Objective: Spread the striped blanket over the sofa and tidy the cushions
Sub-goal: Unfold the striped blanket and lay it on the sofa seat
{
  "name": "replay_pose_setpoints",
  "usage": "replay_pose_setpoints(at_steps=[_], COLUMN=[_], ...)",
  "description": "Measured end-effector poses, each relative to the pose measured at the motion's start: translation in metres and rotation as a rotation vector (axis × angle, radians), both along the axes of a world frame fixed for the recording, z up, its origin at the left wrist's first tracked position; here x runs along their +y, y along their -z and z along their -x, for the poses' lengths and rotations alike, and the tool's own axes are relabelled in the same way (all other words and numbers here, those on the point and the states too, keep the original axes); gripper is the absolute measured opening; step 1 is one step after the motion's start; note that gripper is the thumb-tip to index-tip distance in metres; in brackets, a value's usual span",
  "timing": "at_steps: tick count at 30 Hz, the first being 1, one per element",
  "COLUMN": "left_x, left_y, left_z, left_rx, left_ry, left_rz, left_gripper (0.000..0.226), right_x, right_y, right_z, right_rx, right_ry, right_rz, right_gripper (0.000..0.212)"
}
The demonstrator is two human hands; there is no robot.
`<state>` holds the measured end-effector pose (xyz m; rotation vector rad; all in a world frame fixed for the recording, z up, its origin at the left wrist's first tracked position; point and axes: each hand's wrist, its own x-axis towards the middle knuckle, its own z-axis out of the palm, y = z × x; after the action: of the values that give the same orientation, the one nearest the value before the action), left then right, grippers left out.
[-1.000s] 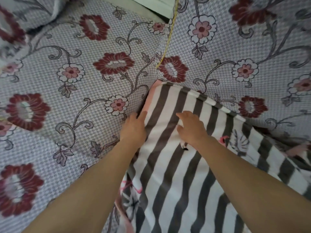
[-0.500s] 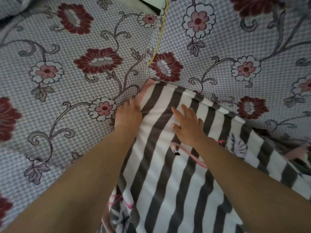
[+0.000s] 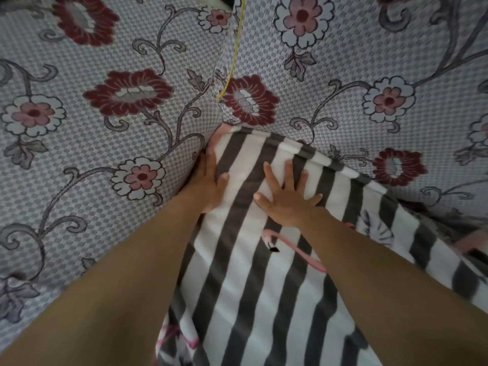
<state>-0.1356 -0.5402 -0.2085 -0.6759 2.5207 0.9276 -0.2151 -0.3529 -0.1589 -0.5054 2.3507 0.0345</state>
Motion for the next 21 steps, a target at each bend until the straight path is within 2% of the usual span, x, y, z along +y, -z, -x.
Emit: replay_pose_setpoints(at_steps=[3, 7, 10, 12, 17, 21], left_x=[-0.001, 0.012, 0.026, 0.037, 0.075, 0.111], left_y=[-0.019, -0.042, -0.053, -0.067, -0.100, -0.116], left_z=[0.003, -0.038, -0.089, -0.120, -0.192, -0.262], left_rx=[-0.101, -0.169, -0.199, -0.195, -0.229, -0.170], left_ry=[0.039, 0.181, 0.361, 0.399, 0.320, 0.086], left_rz=[0.015, 0.119, 0.230, 0.192, 0.046, -0.011], left_gripper=[0.073, 0.074, 0.078, 0.078, 0.080, 0.088], right_x=[0.001, 0.012, 0.027, 0.042, 0.077, 0.100], right_y=[-0.008, -0.032, -0.054, -0.068, -0.093, -0.104], right_z=[0.009, 0.013, -0.017, -0.054, -0.135, -0.189], right_rx=[-0.058, -0.101, -0.061, -0.058, -0.121, -0.183], right_ry=[-0.016, -0.034, -0.099, -0.146, -0.274, -0.241], right_rz=[-0.028, 0.054, 0.112, 0.145, 0.152, 0.171], right_gripper=[0.068, 0.059, 0.055, 0.055, 0.058, 0.056])
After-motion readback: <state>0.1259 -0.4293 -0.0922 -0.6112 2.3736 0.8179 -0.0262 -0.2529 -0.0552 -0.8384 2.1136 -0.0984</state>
